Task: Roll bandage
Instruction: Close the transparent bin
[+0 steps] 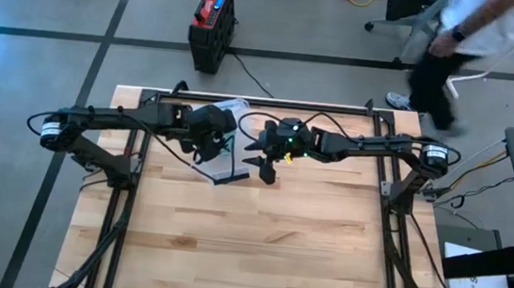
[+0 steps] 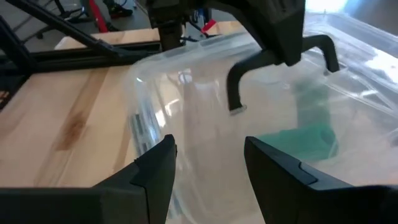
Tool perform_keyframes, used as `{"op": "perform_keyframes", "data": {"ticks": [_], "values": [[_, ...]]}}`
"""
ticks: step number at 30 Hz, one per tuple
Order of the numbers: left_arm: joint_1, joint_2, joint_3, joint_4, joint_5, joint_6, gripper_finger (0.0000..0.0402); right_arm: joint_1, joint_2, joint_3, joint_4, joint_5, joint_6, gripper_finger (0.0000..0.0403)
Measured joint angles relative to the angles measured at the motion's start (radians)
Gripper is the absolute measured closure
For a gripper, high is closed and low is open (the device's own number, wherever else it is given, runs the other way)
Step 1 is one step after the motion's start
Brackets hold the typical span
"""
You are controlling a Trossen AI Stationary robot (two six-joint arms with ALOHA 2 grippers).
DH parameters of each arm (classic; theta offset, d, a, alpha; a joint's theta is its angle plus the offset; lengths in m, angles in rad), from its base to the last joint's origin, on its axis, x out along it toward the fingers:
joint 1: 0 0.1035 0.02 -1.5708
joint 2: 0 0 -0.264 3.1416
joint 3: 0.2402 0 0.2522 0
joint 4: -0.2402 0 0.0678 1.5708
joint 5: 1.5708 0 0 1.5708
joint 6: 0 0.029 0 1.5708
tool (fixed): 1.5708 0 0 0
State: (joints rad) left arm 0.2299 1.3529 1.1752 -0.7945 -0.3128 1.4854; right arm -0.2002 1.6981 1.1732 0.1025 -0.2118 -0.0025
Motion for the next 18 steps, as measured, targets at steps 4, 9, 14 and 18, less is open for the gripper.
{"op": "perform_keyframes", "data": {"ticks": [4,9,14,18], "values": [[0.004,0.000,-0.023,0.030,0.000,0.001,0.0384,0.002,0.006,0.000,-0.022,-0.002,0.011,0.0219],[0.006,0.000,-0.028,0.048,0.006,-0.047,0.0384,0.008,0.015,-0.001,-0.023,-0.002,0.012,0.0219],[0.011,0.000,-0.031,0.040,0.025,-0.133,0.0348,0.008,0.015,-0.001,-0.019,-0.001,0.011,0.0219],[0.002,-0.019,-0.032,0.024,-0.027,-0.072,0.0347,0.008,0.015,-0.001,0.001,0.002,0.011,0.0219]]}}
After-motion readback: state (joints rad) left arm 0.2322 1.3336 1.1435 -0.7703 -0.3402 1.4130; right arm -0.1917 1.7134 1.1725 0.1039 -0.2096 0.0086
